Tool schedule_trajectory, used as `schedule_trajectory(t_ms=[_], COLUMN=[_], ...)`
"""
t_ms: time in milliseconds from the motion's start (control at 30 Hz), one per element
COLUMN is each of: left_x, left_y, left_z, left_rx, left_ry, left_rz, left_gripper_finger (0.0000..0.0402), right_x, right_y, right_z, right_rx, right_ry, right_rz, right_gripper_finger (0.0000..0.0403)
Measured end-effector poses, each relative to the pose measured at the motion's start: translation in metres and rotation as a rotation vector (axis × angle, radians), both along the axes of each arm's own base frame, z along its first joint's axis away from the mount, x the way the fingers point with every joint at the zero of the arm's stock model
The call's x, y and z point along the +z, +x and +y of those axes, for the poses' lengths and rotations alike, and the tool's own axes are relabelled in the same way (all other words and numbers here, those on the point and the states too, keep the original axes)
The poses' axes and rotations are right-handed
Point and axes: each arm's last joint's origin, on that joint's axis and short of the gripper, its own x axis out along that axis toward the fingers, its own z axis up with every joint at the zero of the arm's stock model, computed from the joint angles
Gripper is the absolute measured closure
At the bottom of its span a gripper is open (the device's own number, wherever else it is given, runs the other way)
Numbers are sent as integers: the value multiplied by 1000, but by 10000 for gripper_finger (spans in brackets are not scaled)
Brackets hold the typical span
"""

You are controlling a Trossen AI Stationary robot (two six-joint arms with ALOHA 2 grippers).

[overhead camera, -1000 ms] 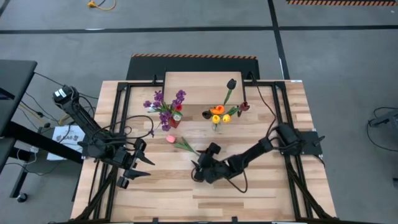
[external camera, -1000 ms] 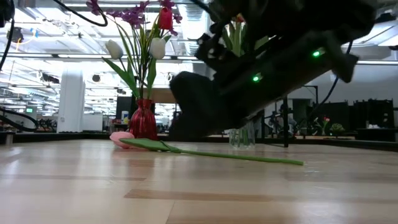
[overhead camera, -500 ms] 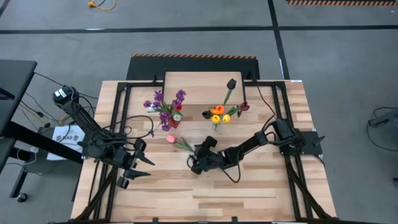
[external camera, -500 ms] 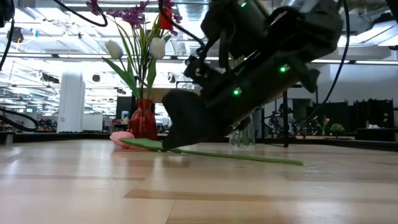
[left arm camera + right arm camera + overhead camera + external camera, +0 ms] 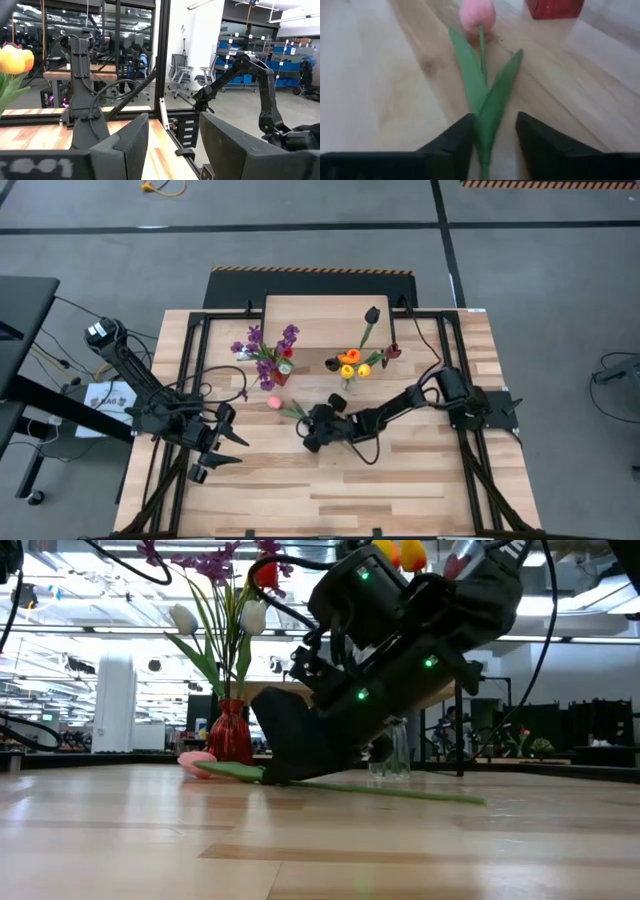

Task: Pick and place flowers into a vace then onto a shelf
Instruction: Put the pink flower into the white flower vase

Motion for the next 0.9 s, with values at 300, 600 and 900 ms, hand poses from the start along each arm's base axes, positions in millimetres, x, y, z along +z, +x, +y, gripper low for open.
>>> schedule_trajectory(t_ms=[300, 600, 900], left_x=[0, -1, -2], left_y=[0, 0, 0], left_z=[0, 0, 0], left_rx=[-4, -7, -7], left_ry=[-3, -9, -4], left_rz=[1, 12, 17], left_gripper_finger=[235, 235, 235], right_x=[9, 28, 67], right_y=[-1, 1, -13], right_z=[4, 38, 83], right_rx=[43, 370, 783], right_ry=[55, 44, 34], right_rz=[20, 59, 3], right_gripper_finger=[387, 398, 400])
